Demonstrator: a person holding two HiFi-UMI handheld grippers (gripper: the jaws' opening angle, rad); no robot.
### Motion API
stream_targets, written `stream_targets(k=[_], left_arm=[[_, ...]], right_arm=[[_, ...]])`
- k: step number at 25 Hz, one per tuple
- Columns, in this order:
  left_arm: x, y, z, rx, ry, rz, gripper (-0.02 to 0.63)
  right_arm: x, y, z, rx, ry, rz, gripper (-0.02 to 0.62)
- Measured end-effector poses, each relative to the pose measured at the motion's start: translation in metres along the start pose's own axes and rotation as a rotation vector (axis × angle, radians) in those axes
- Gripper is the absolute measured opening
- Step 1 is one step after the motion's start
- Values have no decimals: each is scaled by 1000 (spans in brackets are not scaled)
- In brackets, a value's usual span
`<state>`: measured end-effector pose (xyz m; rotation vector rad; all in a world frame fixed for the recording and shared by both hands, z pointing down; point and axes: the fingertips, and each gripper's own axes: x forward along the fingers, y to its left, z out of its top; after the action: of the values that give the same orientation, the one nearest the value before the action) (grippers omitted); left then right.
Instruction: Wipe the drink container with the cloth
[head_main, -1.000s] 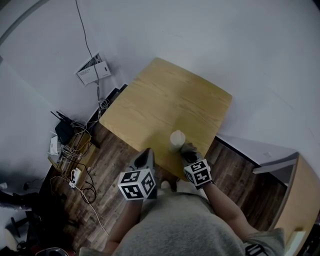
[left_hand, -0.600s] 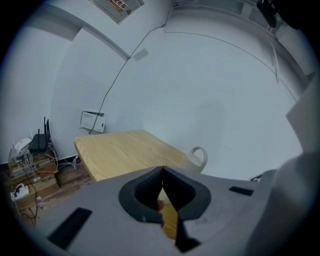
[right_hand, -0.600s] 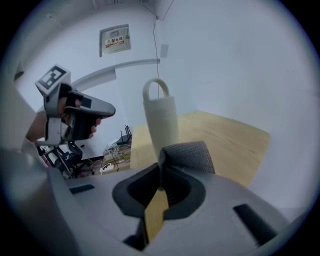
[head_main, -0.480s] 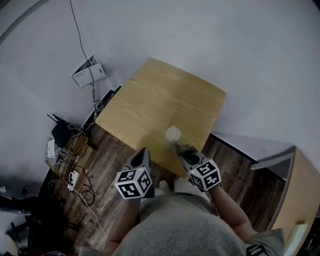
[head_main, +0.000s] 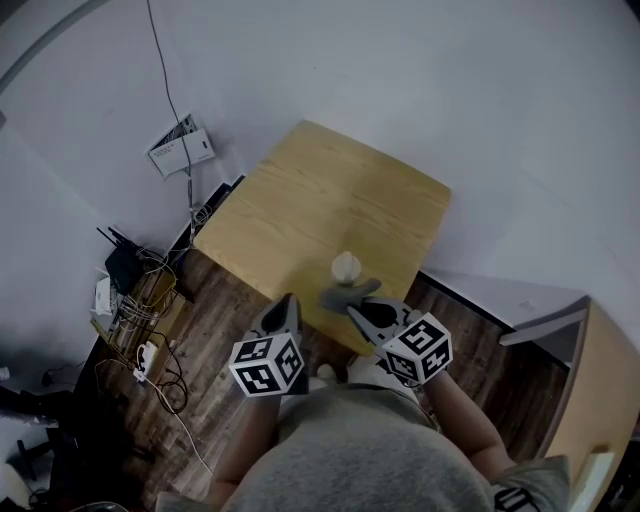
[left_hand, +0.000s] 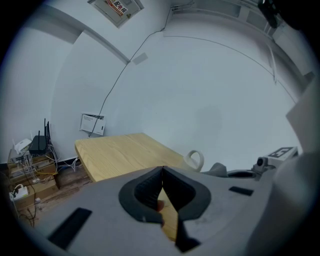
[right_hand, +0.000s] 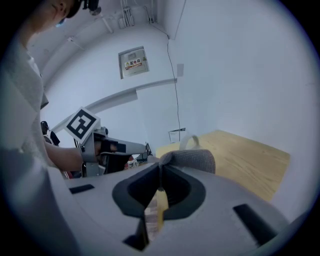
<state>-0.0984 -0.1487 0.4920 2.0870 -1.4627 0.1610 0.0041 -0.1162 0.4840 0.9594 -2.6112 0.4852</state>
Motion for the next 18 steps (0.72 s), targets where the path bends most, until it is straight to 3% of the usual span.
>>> stream_targets(k=[8, 18], left_arm=[[-5, 1, 2, 3, -13, 21, 3], [-5, 5, 4, -7, -23, 43, 3]], right_arm=[[11, -9, 11, 2, -34, 4, 9], [34, -28, -31, 39, 77, -24, 9]])
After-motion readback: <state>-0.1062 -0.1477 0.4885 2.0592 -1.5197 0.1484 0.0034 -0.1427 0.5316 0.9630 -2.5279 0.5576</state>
